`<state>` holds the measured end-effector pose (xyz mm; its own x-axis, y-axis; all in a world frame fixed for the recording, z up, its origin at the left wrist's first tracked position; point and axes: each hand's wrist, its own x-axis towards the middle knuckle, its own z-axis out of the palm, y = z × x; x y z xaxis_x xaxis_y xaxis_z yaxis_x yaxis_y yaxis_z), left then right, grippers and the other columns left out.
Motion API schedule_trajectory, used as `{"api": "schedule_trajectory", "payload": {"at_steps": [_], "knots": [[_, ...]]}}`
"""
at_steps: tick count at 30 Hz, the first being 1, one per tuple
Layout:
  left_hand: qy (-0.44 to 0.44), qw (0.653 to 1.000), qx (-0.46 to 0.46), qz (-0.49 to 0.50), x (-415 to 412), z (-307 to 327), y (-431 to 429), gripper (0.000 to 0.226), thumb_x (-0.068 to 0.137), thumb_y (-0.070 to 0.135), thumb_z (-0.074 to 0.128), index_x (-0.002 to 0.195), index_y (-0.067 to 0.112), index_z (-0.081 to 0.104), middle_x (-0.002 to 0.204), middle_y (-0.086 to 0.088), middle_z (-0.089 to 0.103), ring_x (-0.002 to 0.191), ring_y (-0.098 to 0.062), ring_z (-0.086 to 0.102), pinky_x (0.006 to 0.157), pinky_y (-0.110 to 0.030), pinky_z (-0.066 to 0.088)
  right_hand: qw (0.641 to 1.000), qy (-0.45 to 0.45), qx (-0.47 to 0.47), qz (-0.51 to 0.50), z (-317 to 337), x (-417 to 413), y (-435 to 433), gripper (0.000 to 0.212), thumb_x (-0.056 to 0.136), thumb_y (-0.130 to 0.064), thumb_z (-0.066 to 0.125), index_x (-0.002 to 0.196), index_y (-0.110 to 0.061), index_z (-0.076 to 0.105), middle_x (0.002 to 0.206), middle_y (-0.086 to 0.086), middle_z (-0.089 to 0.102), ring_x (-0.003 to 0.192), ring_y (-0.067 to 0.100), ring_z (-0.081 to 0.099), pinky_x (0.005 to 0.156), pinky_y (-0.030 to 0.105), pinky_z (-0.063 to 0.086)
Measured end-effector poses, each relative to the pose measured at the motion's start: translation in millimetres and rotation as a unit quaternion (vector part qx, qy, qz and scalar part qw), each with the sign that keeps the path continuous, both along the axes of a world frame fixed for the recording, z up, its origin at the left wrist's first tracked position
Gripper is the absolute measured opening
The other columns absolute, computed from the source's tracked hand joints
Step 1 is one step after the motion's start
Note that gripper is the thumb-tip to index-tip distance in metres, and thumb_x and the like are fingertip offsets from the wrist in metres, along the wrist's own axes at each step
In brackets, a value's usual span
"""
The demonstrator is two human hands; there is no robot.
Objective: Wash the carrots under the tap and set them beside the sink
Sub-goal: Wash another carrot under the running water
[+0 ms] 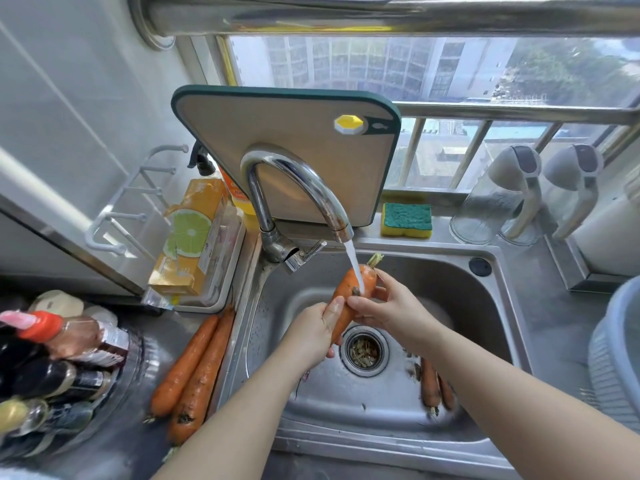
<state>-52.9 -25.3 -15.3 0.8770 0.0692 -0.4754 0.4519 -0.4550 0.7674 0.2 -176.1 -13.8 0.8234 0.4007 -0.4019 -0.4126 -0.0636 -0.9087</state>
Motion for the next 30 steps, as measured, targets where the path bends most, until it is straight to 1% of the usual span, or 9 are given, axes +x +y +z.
{"api": "schedule_trajectory", "payload": {"at_steps": [4, 7, 9, 12, 13, 16, 22, 25, 30], "knots": [[0.013, 1.0, 0.028, -0.002, -4.3, 0.1, -1.8, 0.052, 0.097, 0.056, 0.022, 0.102, 0.018, 0.058, 0.071, 0.003, 0.064, 0.044, -0.007, 0.052, 0.048, -0.019, 0.04, 0.999, -0.026, -0.029, -0.02, -9.3, -7.4, 5.1, 0.037, 0.084, -0.021, 0.07, 0.117, -0.027, 0.053, 0.104, 0.005, 0.068, 0.097, 0.022, 0.067, 0.084, 0.039, 0.055], [0.016, 0.999, 0.045, -0.012, -4.5, -0.6, -2.2, 0.051, 0.097, 0.054, 0.022, 0.1, 0.017, 0.057, 0.071, 0.003, 0.063, 0.043, -0.006, 0.052, 0.044, -0.016, 0.039, 0.998, -0.027, -0.042, -0.049, -14.3, -7.9, 8.7, 0.039, 0.087, -0.028, 0.065, 0.124, -0.018, 0.054, 0.107, 0.005, 0.068, 0.096, 0.019, 0.068, 0.081, 0.033, 0.055], [0.01, 0.998, 0.059, -0.023, -4.4, -1.0, -2.1, 0.051, 0.097, 0.054, 0.023, 0.099, 0.015, 0.056, 0.074, 0.003, 0.063, 0.045, -0.008, 0.053, 0.049, -0.02, 0.042, 0.998, -0.007, -0.016, -0.056, -13.4, -5.2, 8.7, 0.029, 0.091, -0.025, 0.06, 0.118, -0.015, 0.058, 0.103, 0.006, 0.069, 0.091, 0.018, 0.069, 0.077, 0.03, 0.057], [-0.016, 0.995, 0.094, -0.021, -3.5, -3.7, -1.4, 0.047, 0.097, 0.054, 0.026, 0.096, 0.017, 0.055, 0.076, 0.002, 0.064, 0.052, -0.013, 0.056, 0.062, -0.029, 0.049, 0.998, 0.036, 0.025, -0.039, -6.0, -1.8, 7.5, 0.013, 0.094, -0.019, 0.057, 0.106, -0.022, 0.058, 0.093, 0.005, 0.068, 0.076, 0.014, 0.069, 0.059, 0.017, 0.053], [-0.024, 0.994, 0.107, -0.018, -3.1, -4.9, -1.5, 0.045, 0.096, 0.054, 0.027, 0.095, 0.018, 0.054, 0.077, 0.002, 0.064, 0.056, -0.016, 0.057, 0.067, -0.033, 0.052, 0.998, 0.046, 0.027, -0.033, -5.5, -0.9, 6.5, 0.017, 0.093, -0.02, 0.059, 0.109, -0.022, 0.058, 0.095, 0.006, 0.068, 0.078, 0.015, 0.069, 0.061, 0.021, 0.054], [-0.025, 0.994, 0.102, -0.016, -3.4, -5.5, -0.8, 0.044, 0.096, 0.055, 0.028, 0.096, 0.02, 0.054, 0.076, 0.001, 0.063, 0.058, -0.017, 0.057, 0.07, -0.037, 0.054, 0.998, 0.061, 0.018, -0.006, -4.9, 1.7, 2.3, 0.035, 0.088, -0.02, 0.065, 0.121, -0.017, 0.054, 0.104, 0.012, 0.068, 0.091, 0.026, 0.069, 0.089, 0.047, 0.052], [-0.002, 1.0, 0.008, -0.026, -3.2, 0.9, 7.0, 0.05, 0.095, 0.057, 0.026, 0.104, 0.019, 0.058, 0.072, 0.002, 0.063, 0.048, -0.011, 0.054, 0.052, -0.024, 0.044, 0.998, 0.037, 0.0, 0.045, 0.7, 4.3, -12.1, 0.038, 0.084, 0.001, 0.064, 0.116, -0.018, 0.056, 0.096, 0.009, 0.071, 0.091, 0.027, 0.068, 0.094, 0.046, 0.048], [0.011, 0.998, -0.04, -0.04, -1.3, 8.0, 7.1, 0.053, 0.095, 0.056, 0.025, 0.109, 0.018, 0.058, 0.071, 0.0, 0.063, 0.047, -0.01, 0.052, 0.044, -0.019, 0.039, 0.999, 0.031, -0.002, 0.026, -0.9, 3.6, -12.8, 0.048, 0.082, -0.003, 0.069, 0.125, -0.016, 0.052, 0.1, 0.009, 0.071, 0.094, 0.027, 0.068, 0.096, 0.049, 0.047], [0.035, 0.993, -0.106, -0.043, -2.1, 13.7, 3.5, 0.047, 0.096, 0.056, 0.024, 0.107, 0.024, 0.057, 0.069, -0.001, 0.061, 0.044, -0.006, 0.05, 0.044, -0.02, 0.039, 0.992, 0.087, 0.08, -0.045, -5.9, -0.3, -5.8, 0.062, 0.081, -0.003, 0.069, 0.134, -0.016, 0.039, 0.107, 0.016, 0.065, 0.107, 0.037, 0.063, 0.098, 0.059, 0.044]]}}
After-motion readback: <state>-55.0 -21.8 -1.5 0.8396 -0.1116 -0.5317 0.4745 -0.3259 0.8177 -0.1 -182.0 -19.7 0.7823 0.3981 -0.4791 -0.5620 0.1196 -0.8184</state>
